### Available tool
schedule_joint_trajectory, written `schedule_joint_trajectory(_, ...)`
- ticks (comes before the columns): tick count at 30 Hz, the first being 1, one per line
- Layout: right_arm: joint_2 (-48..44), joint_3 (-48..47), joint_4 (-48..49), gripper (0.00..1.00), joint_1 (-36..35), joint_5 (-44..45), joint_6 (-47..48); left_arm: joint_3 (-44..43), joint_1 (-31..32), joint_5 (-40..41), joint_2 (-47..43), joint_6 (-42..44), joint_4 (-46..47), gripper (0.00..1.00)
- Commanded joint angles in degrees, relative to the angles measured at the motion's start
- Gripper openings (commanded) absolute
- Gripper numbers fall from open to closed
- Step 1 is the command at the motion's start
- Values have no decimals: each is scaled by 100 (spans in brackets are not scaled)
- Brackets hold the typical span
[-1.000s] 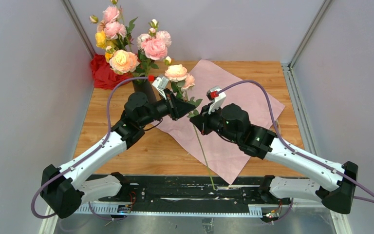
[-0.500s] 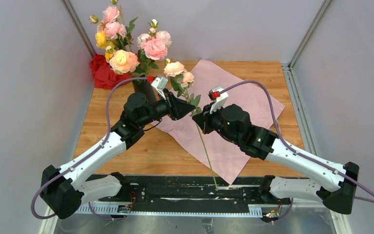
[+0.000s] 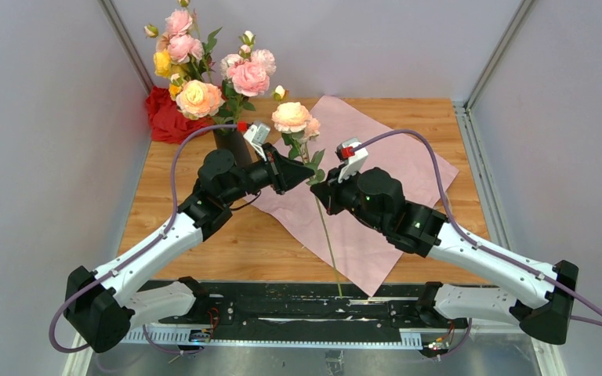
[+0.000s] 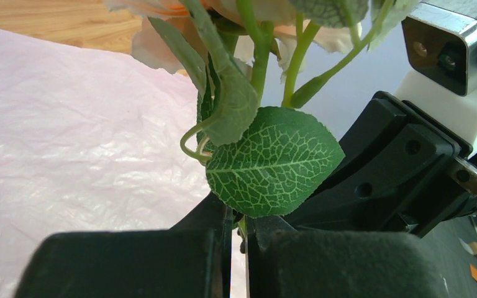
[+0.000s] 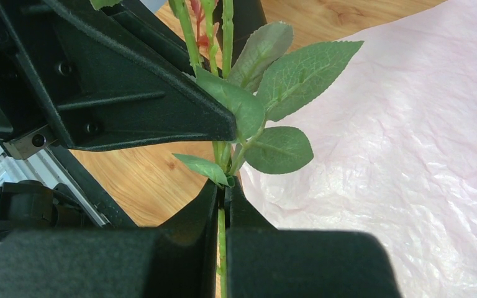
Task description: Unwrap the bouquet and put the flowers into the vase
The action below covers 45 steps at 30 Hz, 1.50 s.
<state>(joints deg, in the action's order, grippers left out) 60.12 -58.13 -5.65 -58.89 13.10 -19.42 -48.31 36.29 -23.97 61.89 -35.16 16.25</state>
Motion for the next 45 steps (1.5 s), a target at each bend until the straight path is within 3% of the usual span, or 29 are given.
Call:
schedule_joint_trajectory(1,-180,-25,34,0,-51,172,74,15,-35,196,-11,255,-140,0)
schedule_joint_trajectory(5,-221,0,40,24,-52,253,81,-6,-35,249,-130,300,-144,0)
schedule_joint_trajectory(8,-311,64,38,56,-52,394,93,-172,-35,415,-245,465,-460,0)
schedule_joint_trajectory(11,-474,165,36,66,-55,567,102,-596,-35,745,-343,888,-1117,0)
schedule_joint_trajectory(18,-797,384,-40,67,-39,897,161,-1257,-32,1753,-698,1518,-2137,0)
schedule_joint_trajectory(25,-838,554,-44,67,-6,1058,217,-1722,-35,3538,-1335,2374,-2560,0)
schedule_joint_trajectory(34,-558,658,89,67,102,831,245,-1647,-35,4785,-1549,3799,-1132,0)
schedule_joint_trajectory(38,-538,733,106,67,142,736,252,-1610,-35,5010,-1485,4308,-454,0)
schedule_joint_trajectory(45,-605,852,104,67,300,674,272,-2304,-34,4967,-948,4887,-243,0)
